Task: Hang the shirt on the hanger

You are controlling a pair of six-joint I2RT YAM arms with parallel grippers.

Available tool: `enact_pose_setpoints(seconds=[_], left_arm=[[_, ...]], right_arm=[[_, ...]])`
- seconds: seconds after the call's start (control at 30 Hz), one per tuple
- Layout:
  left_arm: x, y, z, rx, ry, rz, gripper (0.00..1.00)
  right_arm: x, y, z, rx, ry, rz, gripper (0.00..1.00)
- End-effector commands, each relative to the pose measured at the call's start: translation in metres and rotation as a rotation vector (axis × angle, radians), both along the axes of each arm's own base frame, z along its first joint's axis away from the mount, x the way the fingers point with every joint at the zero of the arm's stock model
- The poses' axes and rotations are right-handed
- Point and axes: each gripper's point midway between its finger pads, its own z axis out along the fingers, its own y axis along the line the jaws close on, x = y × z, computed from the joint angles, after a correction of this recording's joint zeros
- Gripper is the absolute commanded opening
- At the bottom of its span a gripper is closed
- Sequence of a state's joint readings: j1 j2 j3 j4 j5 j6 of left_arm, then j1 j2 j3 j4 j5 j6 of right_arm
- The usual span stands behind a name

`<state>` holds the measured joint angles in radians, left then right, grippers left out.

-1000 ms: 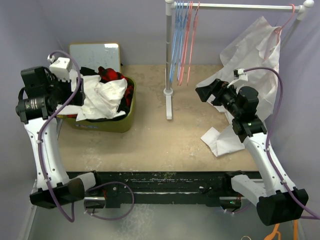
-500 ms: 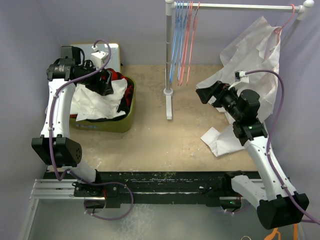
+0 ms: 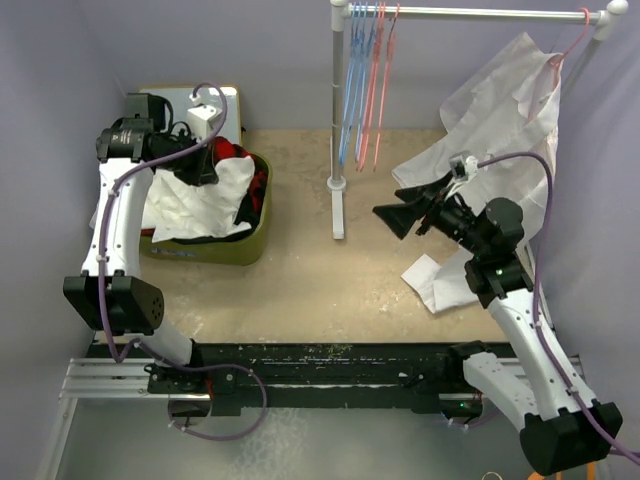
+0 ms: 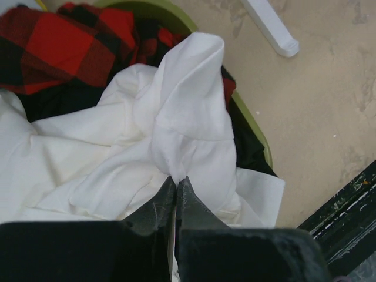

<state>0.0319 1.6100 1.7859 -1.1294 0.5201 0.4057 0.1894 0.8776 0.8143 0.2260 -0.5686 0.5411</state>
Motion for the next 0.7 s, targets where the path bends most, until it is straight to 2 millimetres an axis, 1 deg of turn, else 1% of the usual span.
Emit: enact_pose_setpoints(seconds=[0.0,0.07,0.1,0.17,0.23,0.37,0.47,0.5,0.53,0.57,0.6,0.63,0.67], left_arm=[[-0.024,-0.029,0.096,-0.088,-0.223,-0.082,0.00],[-0.039,-0.036,0.131,-0.113,-0.318,-0.090,0.00],[-0.045,-0.037,0.144,-0.123,-0.352,-0.084,0.00],[-0.053,-0.037,0.159,-0.137,-0.383,-0.075,0.00],[-0.058,-0.039,0.163,-0.150,-0.378,-0.075,0.00],[-0.063,-0.040,0.162,-0.155,-0.370,-0.076,0.00],[-0.065,-0.040,0.161,-0.160,-0.364,-0.079,0.00],[-0.066,-0.041,0.160,-0.163,-0.360,-0.080,0.00],[-0.066,-0.041,0.160,-0.165,-0.357,-0.080,0.00],[-0.066,-0.042,0.159,-0.169,-0.353,-0.082,0.00],[-0.066,-0.042,0.158,-0.171,-0.349,-0.082,0.00],[-0.067,-0.043,0.156,-0.175,-0.342,-0.085,0.00],[-0.067,-0.044,0.155,-0.179,-0.335,-0.087,0.00]], right_arm=[[-0.070,0.048,0.036,-0.037,-0.287,0.325,0.99],[-0.085,0.063,0.038,-0.040,-0.317,0.352,1.00],[-0.087,0.071,0.039,-0.063,-0.328,0.347,1.00],[-0.084,0.089,0.044,-0.130,-0.344,0.304,1.00],[-0.081,0.106,0.055,-0.192,-0.394,0.242,1.00],[-0.064,0.131,0.081,-0.228,-0.566,0.067,0.99],[-0.049,0.163,0.087,-0.275,-0.742,0.054,1.00],[-0.044,0.177,0.083,-0.299,-0.792,0.068,0.99],[-0.041,0.189,0.092,-0.300,-0.853,0.073,1.00],[-0.037,0.200,0.094,-0.301,-0.894,0.080,0.99],[-0.033,0.218,0.086,-0.315,-0.914,0.117,1.00],[-0.031,0.231,0.083,-0.321,-0.924,0.155,0.99],[-0.028,0.246,0.077,-0.334,-0.919,0.192,0.99]])
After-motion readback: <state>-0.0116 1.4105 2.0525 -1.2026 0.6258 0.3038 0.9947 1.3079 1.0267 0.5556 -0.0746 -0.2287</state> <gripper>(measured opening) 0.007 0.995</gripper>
